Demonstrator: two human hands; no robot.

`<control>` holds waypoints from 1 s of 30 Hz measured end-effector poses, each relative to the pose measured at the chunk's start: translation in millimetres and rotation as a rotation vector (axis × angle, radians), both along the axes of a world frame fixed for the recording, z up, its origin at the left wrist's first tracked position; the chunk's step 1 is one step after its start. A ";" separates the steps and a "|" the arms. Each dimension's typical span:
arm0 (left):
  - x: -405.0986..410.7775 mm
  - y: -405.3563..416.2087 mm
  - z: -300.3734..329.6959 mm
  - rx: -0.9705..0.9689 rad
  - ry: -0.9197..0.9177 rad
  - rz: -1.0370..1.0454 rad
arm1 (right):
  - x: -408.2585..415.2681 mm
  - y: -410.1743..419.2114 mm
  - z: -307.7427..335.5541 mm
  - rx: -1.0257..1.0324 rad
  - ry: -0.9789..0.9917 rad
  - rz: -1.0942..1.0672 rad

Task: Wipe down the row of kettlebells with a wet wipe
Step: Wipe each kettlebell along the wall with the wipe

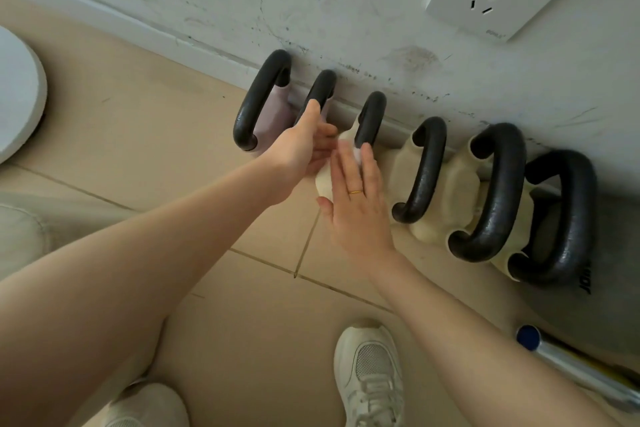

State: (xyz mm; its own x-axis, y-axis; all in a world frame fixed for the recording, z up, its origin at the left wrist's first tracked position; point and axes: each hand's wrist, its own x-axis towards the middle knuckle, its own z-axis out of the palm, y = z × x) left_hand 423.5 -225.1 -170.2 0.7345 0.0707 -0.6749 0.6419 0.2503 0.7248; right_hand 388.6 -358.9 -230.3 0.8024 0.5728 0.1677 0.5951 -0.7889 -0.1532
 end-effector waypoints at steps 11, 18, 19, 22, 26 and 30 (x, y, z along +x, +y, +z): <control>-7.8 2.2 6.8 0.024 0.014 0.026 | 42.9 -9.8 29.8 -0.486 -0.172 0.494; -11.2 2.3 9.6 0.077 0.014 0.017 | 73.3 -9.8 58.2 -0.450 0.001 0.321; -11.5 1.3 9.7 0.078 0.011 0.017 | 68.1 -8.2 54.2 -0.475 -0.002 0.367; -10.4 -1.9 10.3 0.098 0.009 0.006 | 69.3 -18.9 49.0 -0.500 -0.043 0.560; -7.5 -5.7 10.0 0.149 0.029 -0.012 | 99.9 -19.8 60.9 -0.275 0.133 0.265; -4.1 -6.7 11.0 0.183 0.036 -0.062 | 96.6 -8.6 49.6 -0.231 0.207 0.339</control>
